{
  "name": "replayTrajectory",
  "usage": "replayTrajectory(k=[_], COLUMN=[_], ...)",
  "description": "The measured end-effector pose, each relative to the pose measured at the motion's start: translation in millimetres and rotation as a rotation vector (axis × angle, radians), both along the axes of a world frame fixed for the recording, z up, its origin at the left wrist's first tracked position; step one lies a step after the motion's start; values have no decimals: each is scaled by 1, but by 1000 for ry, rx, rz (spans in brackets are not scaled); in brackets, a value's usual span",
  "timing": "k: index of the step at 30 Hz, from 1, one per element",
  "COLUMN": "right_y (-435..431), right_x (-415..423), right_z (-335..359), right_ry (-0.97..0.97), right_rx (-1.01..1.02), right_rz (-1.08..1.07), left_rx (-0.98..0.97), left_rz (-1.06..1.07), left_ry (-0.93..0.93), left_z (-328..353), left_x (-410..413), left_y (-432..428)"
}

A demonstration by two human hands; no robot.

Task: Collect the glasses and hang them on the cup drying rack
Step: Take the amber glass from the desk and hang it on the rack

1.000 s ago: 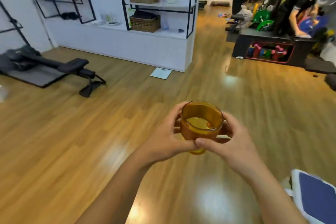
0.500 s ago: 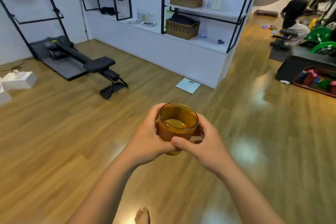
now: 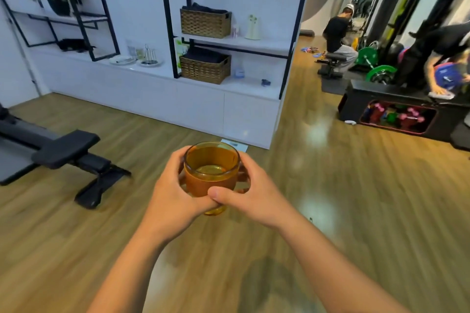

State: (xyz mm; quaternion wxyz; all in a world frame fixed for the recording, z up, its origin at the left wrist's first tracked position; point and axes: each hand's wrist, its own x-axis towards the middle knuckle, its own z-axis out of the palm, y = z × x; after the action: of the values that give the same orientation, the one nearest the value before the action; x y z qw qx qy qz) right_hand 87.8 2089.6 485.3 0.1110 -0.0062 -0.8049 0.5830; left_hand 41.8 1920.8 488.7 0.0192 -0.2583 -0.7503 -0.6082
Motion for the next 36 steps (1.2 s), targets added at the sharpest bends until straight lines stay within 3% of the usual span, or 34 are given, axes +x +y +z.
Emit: replayTrajectory(k=[11, 17, 29, 36], right_y=[35, 40, 53, 42], right_x=[-287, -437, -740, -908], right_z=[-23, -31, -73, -84], right_ry=[-24, -142, -433, -533], right_rx=[-133, -425, -756, -1051], right_rz=[197, 299, 371, 498], left_rx=[-21, 17, 165, 163], left_rz=[170, 270, 192, 176], left_ry=[-19, -69, -282, -308], left_z=[-13, -7, -42, -39], left_x=[-256, -399, -711, -886], left_y=[34, 40, 63, 61])
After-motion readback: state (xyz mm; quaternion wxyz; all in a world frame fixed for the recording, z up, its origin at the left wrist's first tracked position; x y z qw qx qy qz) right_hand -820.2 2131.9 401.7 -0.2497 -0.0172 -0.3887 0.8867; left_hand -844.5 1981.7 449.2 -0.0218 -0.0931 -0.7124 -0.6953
